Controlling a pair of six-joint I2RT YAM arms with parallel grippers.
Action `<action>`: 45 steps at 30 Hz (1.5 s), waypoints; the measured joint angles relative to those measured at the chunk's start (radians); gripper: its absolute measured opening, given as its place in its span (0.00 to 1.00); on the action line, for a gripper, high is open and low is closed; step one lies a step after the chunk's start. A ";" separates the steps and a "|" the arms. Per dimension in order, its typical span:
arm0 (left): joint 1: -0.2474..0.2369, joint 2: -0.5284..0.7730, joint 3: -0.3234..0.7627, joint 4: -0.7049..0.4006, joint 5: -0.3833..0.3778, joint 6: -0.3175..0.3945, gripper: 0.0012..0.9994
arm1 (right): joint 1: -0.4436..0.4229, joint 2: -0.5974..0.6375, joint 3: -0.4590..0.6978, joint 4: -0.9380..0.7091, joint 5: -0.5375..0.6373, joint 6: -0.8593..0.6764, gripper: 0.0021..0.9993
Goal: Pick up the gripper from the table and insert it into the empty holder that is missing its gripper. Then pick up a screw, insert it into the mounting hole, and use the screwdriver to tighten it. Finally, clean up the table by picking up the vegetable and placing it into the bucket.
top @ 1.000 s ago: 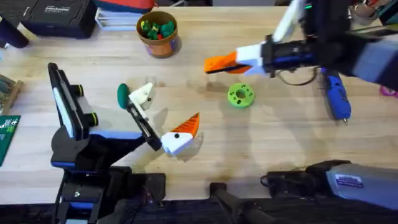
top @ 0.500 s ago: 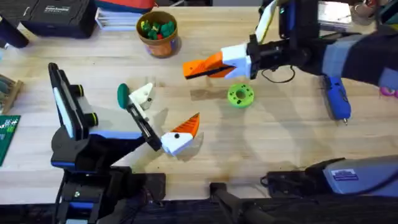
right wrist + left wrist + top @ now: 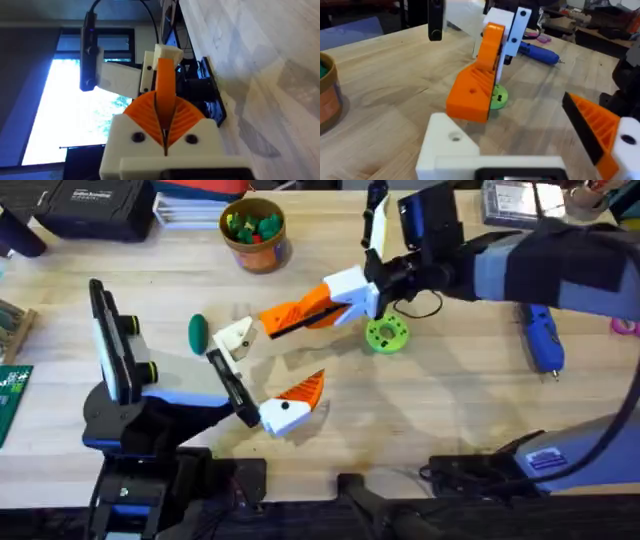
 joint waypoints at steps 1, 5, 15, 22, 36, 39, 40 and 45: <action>0.000 0.000 0.000 0.000 0.003 0.000 0.99 | 0.005 0.006 0.000 0.000 -0.002 0.000 0.01; 0.000 0.000 0.000 -0.003 0.013 0.000 0.99 | 0.015 0.033 0.000 -0.005 -0.007 0.000 0.01; 0.000 0.000 0.000 -0.004 0.016 0.000 0.99 | 0.042 0.043 0.000 0.019 -0.007 0.000 0.01; 0.000 0.000 0.000 -0.004 0.016 0.000 0.99 | 0.074 0.043 0.000 0.089 -0.009 0.029 0.01; 0.003 0.000 0.000 -0.003 0.000 -0.005 0.99 | 0.090 0.212 0.087 0.251 -0.116 0.152 0.01; 0.007 0.000 0.000 -0.003 -0.012 -0.007 0.99 | 0.094 0.242 0.120 0.253 -0.134 0.170 0.01; 0.008 0.000 0.000 -0.003 -0.016 -0.007 0.99 | 0.096 0.248 0.127 0.253 -0.136 0.173 0.01; 0.013 0.000 0.000 0.000 -0.031 -0.007 0.99 | 0.105 0.253 0.145 0.254 -0.134 0.186 0.01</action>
